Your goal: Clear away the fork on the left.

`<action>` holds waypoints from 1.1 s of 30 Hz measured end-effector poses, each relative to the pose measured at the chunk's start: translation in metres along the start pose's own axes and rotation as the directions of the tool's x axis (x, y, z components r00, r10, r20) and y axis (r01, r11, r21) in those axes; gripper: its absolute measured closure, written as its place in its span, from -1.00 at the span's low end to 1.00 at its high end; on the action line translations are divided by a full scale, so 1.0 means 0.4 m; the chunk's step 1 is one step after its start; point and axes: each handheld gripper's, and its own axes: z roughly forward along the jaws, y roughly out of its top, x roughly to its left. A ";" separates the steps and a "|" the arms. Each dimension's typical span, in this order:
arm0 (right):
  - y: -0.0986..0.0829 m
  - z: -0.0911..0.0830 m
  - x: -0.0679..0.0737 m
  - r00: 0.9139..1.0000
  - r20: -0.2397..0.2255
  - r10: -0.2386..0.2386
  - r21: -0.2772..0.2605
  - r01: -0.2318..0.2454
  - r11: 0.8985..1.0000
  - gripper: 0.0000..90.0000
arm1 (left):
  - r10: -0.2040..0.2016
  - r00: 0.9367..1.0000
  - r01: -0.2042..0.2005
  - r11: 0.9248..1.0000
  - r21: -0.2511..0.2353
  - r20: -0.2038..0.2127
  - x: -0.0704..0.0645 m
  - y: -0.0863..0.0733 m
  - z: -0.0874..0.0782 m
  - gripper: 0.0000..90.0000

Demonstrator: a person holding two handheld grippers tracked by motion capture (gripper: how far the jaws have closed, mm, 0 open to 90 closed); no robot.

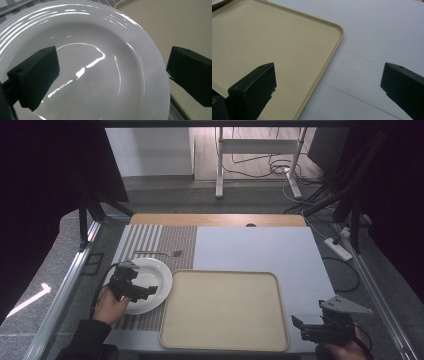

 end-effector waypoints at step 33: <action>0.001 0.003 -0.001 1.000 0.005 0.003 0.013 -0.003 1.000 -0.98 | -0.053 0.995 0.048 0.997 -0.060 -0.085 0.119 0.154 0.113 -1.00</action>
